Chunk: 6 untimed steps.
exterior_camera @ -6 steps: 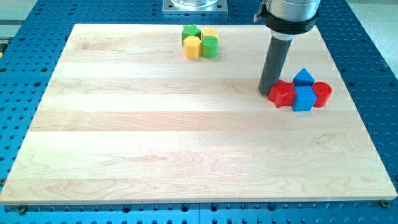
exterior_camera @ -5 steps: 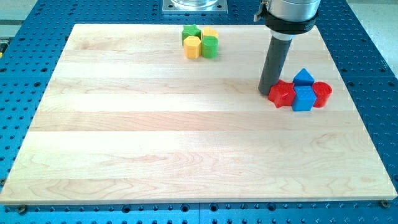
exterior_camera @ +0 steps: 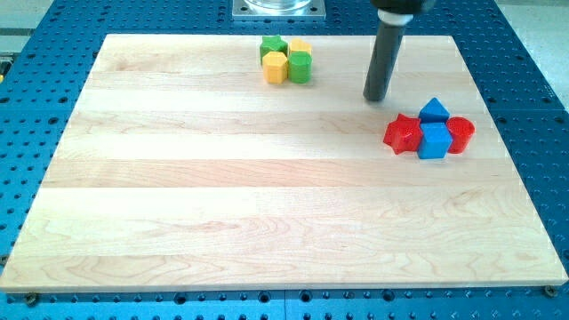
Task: Separate the red blocks from the blue blocks
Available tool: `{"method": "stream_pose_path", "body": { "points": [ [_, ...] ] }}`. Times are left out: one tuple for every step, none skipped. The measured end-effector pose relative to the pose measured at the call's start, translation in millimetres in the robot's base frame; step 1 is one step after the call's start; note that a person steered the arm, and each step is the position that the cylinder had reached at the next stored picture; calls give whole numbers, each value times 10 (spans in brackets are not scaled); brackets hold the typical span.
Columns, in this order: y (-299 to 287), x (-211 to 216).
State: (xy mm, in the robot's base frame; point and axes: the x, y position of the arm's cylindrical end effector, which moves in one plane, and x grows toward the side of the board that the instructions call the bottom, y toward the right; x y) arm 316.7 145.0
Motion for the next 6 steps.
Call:
{"method": "stream_pose_path", "body": {
  "points": [
    [944,10],
    [1771,359],
    [1934,951],
    [1483,1080],
    [1003,1092],
    [527,1093]
  ]
}}
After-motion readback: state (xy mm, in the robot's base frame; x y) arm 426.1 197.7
